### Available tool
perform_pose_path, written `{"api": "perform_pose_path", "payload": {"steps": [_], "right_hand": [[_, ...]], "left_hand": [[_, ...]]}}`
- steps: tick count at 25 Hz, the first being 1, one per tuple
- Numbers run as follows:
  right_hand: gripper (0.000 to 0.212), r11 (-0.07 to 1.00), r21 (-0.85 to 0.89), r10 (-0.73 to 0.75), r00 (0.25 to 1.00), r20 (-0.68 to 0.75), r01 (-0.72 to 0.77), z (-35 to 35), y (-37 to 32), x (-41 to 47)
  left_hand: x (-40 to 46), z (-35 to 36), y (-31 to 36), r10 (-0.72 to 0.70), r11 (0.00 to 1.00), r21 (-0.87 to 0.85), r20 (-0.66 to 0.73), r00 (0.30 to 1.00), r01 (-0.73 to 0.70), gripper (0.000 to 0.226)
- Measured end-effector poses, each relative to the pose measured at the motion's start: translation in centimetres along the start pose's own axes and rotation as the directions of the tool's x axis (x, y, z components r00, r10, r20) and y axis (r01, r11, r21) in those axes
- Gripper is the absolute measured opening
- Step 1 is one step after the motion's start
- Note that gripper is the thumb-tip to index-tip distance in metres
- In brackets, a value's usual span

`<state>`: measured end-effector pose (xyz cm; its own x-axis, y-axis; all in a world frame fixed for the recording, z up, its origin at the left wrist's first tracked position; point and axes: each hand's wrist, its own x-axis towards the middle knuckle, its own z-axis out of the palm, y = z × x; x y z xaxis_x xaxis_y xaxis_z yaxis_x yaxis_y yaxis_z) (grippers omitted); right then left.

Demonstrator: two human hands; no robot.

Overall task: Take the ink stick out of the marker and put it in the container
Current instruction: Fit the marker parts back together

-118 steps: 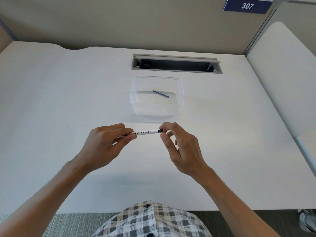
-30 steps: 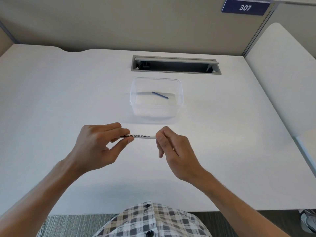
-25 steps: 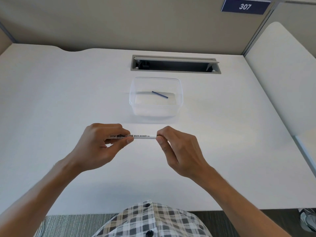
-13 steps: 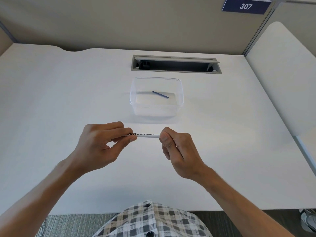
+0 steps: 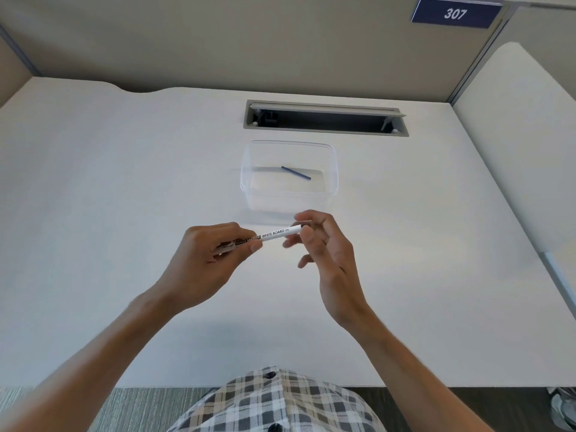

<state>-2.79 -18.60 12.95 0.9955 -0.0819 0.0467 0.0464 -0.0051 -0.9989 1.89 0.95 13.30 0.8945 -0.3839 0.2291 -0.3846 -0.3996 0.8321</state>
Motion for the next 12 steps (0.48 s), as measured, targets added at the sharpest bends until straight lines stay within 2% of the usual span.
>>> {"api": "perform_pose_path", "payload": {"steps": [2,5,9,12], "right_hand": [[0.024,0.999,0.033,-0.013,1.0,0.001,0.013,0.5,0.1,0.1],[0.029,0.996,0.089,0.001,0.999,-0.036,0.002,1.4,0.6,0.4],[0.032,0.988,0.153,0.042,0.992,-0.123,-0.023,1.7,1.1,1.2],[0.03,0.912,0.392,0.166,0.983,-0.078,-0.123,1.8,0.8,1.9]], "left_hand": [[-0.1,0.9,-0.2,-0.136,0.972,-0.187,0.053,0.989,0.143,0.019],[-0.3,2.2,-0.3,-0.195,0.876,-0.422,0.136,0.971,0.235,0.023],[-0.5,4.0,-0.3,-0.205,0.804,-0.515,0.23,0.951,0.297,0.025],[-0.5,5.3,-0.5,-0.199,0.79,-0.527,0.262,0.944,0.313,0.027]]}}
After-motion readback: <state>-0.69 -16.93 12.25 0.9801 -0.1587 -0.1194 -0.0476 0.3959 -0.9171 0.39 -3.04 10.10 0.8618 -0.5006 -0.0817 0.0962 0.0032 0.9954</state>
